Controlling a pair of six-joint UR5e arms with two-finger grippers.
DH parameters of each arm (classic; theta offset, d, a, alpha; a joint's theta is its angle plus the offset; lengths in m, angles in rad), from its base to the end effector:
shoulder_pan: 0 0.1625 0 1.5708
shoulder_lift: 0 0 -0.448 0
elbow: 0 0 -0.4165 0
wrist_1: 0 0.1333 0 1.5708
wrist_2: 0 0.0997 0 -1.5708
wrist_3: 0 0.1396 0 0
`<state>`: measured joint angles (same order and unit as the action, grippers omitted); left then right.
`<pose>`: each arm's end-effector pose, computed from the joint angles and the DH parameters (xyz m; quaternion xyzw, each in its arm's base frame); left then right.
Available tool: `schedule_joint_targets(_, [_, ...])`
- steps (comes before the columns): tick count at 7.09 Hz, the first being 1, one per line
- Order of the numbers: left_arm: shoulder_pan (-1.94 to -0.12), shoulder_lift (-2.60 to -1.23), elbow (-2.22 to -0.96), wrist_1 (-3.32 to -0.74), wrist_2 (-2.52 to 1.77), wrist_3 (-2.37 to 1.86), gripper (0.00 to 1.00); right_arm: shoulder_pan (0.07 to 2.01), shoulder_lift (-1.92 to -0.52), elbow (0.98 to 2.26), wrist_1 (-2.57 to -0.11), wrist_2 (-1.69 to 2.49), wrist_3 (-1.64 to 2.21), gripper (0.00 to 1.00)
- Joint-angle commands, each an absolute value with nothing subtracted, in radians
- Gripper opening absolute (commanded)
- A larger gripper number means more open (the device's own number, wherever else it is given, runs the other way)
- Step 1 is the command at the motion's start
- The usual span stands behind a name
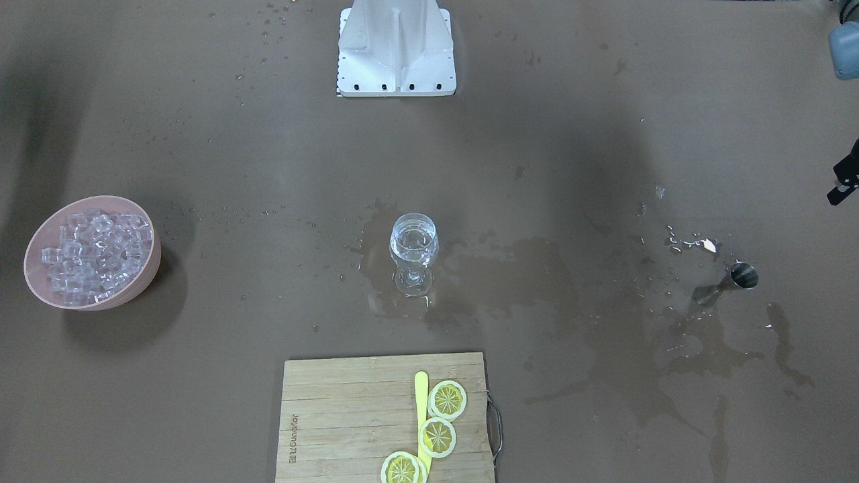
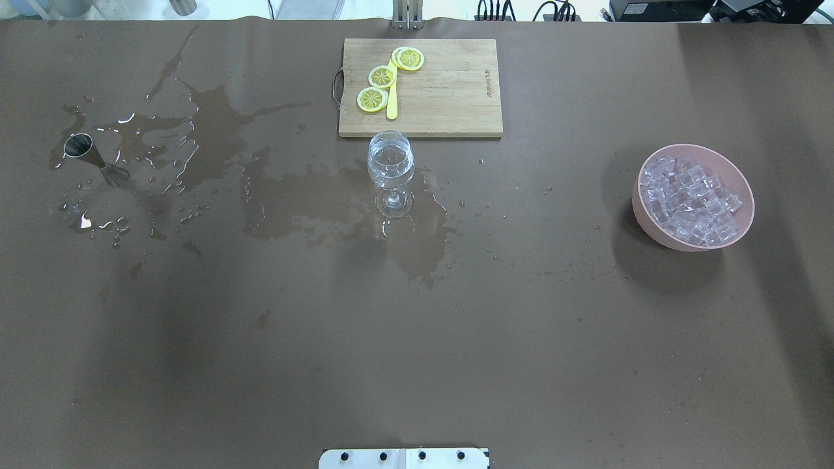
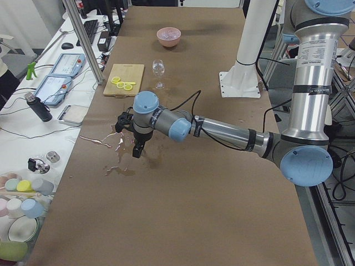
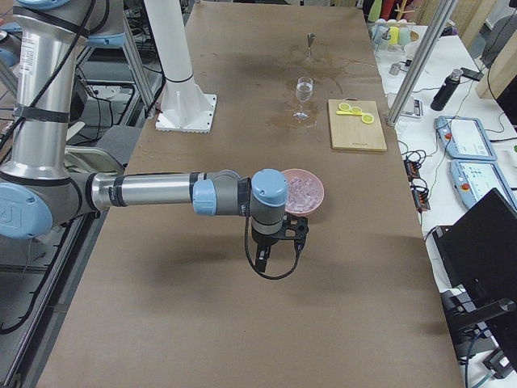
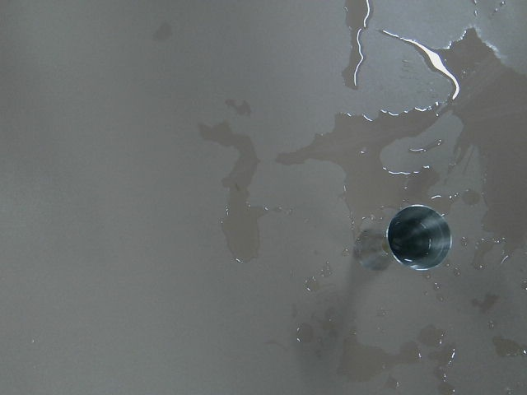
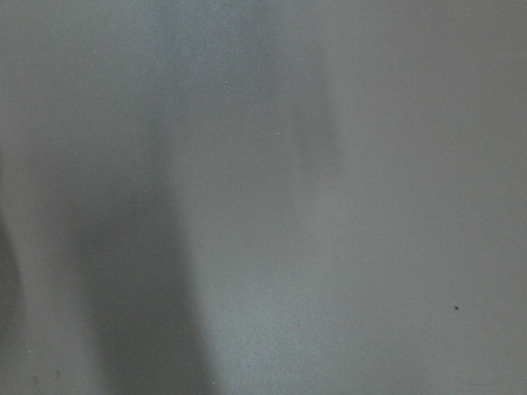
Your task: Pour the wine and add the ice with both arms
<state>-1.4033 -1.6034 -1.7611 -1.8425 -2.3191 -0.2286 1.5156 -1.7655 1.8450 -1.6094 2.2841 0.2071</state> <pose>0.0551 -0.5557 0.5609 0.1537 0.3923 0.0619 0.9048 0.0180 -0.4341 0.6704 -0.0267 -0.3486 0.0640 0.9347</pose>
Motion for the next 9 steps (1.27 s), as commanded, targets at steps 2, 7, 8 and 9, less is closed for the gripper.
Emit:
schedule_joint_targets(2, [-1.396,-1.594,-1.755,-1.89,-2.322,-0.235,0.98,1.516,-1.764,1.844,-1.609,2.283,0.207,1.0])
schedule_joint_targets(7, [-1.287,-1.56,-1.729,-2.051,-2.287,-0.342,0.97,1.453,-1.654,1.839,-1.609,2.278,0.291,1.0])
schedule_joint_targets(8, [-1.287,-1.56,-1.714,-2.06,-2.283,-0.35,0.97,1.384,-1.608,1.835,-1.605,2.272,0.392,1.0])
schedule_joint_targets(9, [-1.269,-1.56,-1.689,-2.122,-2.261,-0.395,0.97,1.309,-1.535,1.833,-1.609,2.269,0.496,1.0])
